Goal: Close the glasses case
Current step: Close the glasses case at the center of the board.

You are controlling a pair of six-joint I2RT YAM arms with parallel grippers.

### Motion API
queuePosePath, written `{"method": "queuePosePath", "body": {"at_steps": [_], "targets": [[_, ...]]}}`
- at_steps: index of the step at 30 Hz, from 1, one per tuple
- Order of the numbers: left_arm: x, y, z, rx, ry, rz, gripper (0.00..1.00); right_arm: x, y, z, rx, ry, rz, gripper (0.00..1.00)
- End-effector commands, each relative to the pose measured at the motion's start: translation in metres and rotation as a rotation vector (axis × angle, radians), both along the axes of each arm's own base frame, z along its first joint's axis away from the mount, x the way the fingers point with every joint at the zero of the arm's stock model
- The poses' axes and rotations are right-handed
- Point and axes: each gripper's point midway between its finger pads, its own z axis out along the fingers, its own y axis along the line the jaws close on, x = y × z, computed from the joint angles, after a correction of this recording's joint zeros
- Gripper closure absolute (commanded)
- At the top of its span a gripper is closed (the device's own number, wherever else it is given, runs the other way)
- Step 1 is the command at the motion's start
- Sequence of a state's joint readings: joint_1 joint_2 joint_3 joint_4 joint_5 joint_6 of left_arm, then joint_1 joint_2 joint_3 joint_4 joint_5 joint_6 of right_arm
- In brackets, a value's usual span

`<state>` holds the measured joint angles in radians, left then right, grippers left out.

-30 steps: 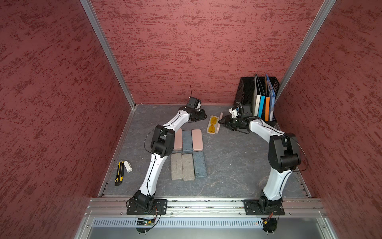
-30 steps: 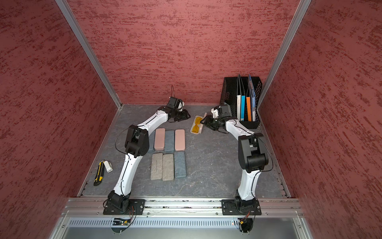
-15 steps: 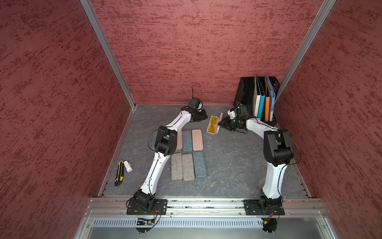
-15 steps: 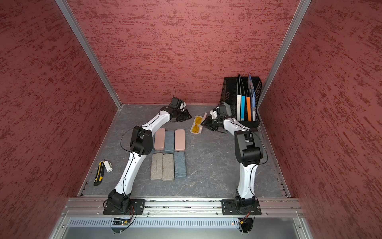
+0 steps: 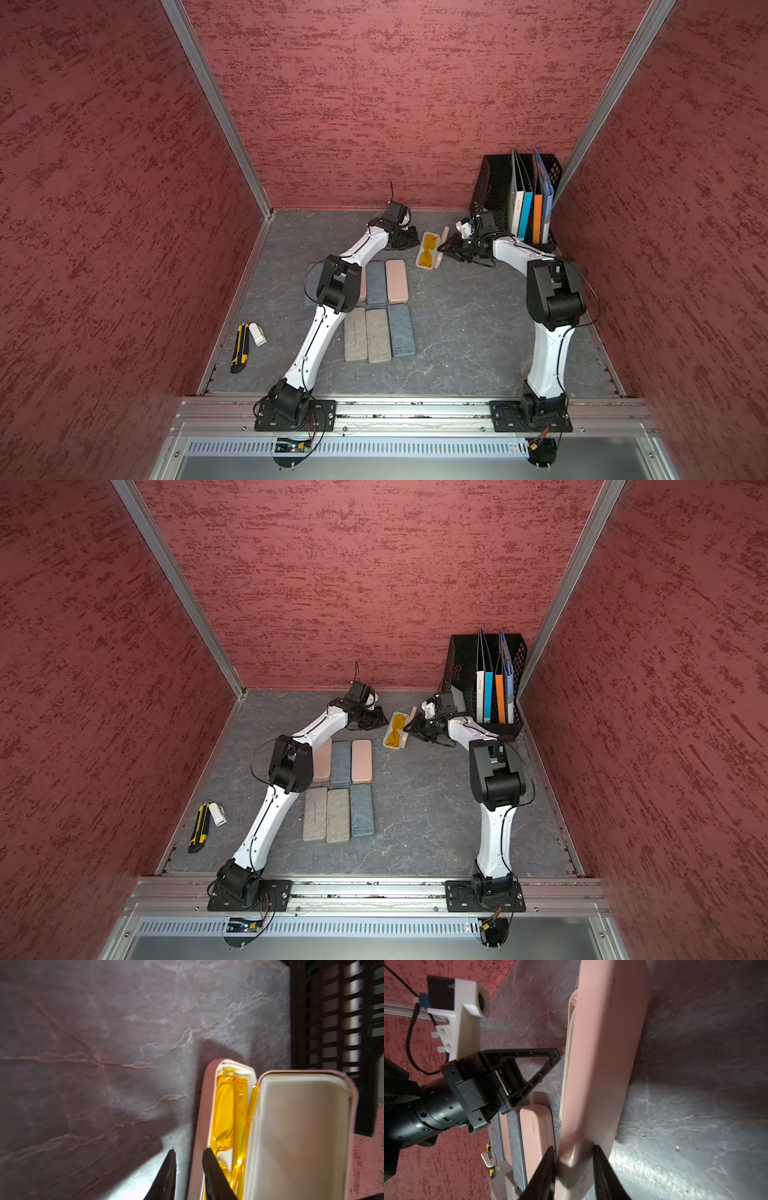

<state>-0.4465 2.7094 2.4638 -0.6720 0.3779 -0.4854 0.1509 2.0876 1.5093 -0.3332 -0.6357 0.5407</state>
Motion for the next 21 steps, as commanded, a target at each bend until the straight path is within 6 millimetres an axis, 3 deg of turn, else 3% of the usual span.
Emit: {"method": "queuePosePath", "body": {"at_steps": [1, 9, 21], "targets": [[-0.004, -0.005, -0.008, 0.0, 0.022, -0.015, 0.77, 0.008, 0.001, -0.001, -0.008, -0.018, 0.013, 0.72], [-0.011, -0.011, -0.016, 0.008, 0.032, -0.037, 0.79, 0.006, 0.025, -0.005, -0.023, -0.012, 0.067, 0.73], [-0.017, -0.012, -0.026, 0.011, 0.045, -0.037, 0.87, -0.008, 0.054, -0.028, -0.082, 0.026, 0.134, 0.75]]}}
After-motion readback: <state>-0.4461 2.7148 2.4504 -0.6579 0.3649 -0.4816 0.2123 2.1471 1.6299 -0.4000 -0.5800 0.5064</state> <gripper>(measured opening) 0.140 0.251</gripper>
